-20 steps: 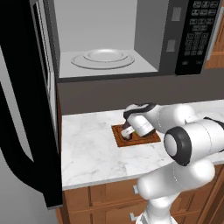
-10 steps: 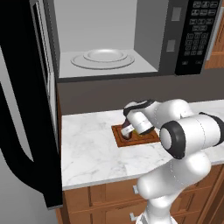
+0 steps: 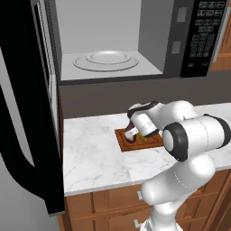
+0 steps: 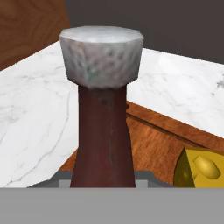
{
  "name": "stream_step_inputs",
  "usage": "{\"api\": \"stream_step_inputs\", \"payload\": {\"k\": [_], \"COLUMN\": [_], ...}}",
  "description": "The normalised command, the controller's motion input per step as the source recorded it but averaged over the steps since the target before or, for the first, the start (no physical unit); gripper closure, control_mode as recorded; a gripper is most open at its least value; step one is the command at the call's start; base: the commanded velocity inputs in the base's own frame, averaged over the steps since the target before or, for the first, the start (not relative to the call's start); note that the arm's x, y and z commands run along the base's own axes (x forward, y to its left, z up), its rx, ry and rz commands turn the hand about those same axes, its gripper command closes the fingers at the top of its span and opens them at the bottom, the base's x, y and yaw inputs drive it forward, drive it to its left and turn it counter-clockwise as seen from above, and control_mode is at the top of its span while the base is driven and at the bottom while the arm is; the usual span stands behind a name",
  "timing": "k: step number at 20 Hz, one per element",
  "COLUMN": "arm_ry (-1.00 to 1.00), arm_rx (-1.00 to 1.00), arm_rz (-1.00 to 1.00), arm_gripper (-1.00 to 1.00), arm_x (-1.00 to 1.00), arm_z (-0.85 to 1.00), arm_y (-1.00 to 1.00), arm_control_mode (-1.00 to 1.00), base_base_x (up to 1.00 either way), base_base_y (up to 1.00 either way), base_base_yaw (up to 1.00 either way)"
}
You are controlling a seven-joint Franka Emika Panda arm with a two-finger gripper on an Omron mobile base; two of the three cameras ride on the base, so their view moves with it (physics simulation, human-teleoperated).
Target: Retrieve the reheated potato from the microwave, then place the potato, cheese, and condiment on the cutting board.
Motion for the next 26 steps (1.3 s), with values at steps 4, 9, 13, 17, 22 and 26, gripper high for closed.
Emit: {"api": "stream_step_inputs", "payload": {"k": [4, 9, 13, 17, 22, 26], "arm_ry": [0.00, 0.00, 0.00, 0.00, 0.00, 0.00], "arm_rx": [0.00, 0.00, 0.00, 0.00, 0.00, 0.00], "arm_rz": [0.00, 0.00, 0.00, -0.03, -0.06, -0.07], "arm_gripper": [-1.00, -1.00, -1.00, -1.00, -1.00, -1.00], "arm_x": [-0.04, -0.05, -0.09, -0.15, -0.17, -0.13], "arm_z": [-0.05, 0.00, 0.00, 0.03, 0.02, 0.01], "arm_y": [0.01, 0.00, 0.00, 0.00, 0.00, 0.00], "arm_control_mode": [-1.00, -1.00, -1.00, -1.00, -1.00, -1.00], "base_base_x": [0.00, 0.00, 0.00, 0.00, 0.00, 0.00], "base_base_y": [0.00, 0.00, 0.00, 0.00, 0.00, 0.00], "base_base_yaw": [0.00, 0.00, 0.00, 0.00, 0.00, 0.00]}}
